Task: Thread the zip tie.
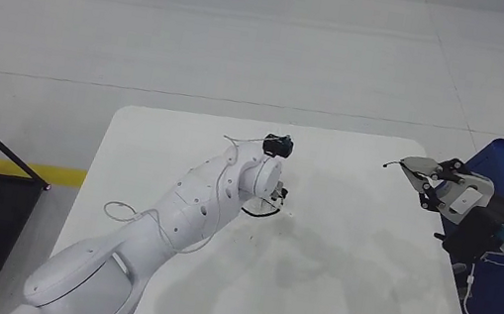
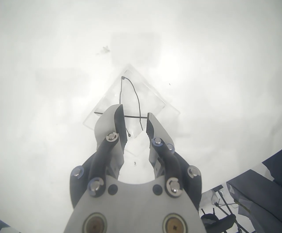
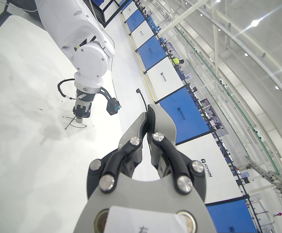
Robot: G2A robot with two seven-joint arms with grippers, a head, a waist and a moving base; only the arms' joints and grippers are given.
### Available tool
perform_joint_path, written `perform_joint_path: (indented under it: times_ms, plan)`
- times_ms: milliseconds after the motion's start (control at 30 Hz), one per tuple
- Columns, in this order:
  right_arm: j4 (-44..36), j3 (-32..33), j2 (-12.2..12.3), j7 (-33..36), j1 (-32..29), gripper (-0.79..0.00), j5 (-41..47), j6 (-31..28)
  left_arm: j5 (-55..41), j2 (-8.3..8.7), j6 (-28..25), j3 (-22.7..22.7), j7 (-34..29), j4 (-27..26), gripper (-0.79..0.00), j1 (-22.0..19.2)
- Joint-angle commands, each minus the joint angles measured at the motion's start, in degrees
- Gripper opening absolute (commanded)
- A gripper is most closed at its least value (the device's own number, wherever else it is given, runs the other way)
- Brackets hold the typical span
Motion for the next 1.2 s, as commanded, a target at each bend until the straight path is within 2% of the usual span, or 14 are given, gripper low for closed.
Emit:
perform_joint_path:
  times_ms: [0,267,367,433,767,1167]
  plan:
    - [0.0,0.0,0.0,0.0,0.0,-0.785,0.0,0.0,0.4,0.0,-0.4,-0.1,0.1,-0.3,-0.65,0.4]
    - [0.0,0.0,0.0,0.0,0.0,-0.785,0.0,0.0,1.6,-1.24,-1.5,0.6,0.7,1.8,-0.653,0.0]
    - [0.0,0.0,0.0,0.0,0.0,-0.785,0.0,0.0,1.5,-1.96,-1.7,0.8,1.6,3.3,-0.631,-0.3]
    - [0.0,0.0,0.0,0.0,0.0,-0.785,0.0,0.0,1.9,-2.4,-1.9,1.0,2.3,4.5,-0.659,-0.5]
    - [0.0,0.0,0.0,0.0,0.0,-0.785,0.0,0.0,1.5,-5.05,-3.7,1.9,4.6,10.1,-0.686,-1.4]
    - [0.0,0.0,0.0,0.0,0.0,-0.785,0.0,0.0,0.6,-8.4,-5.8,2.2,6.8,17.6,-0.668,-3.1]
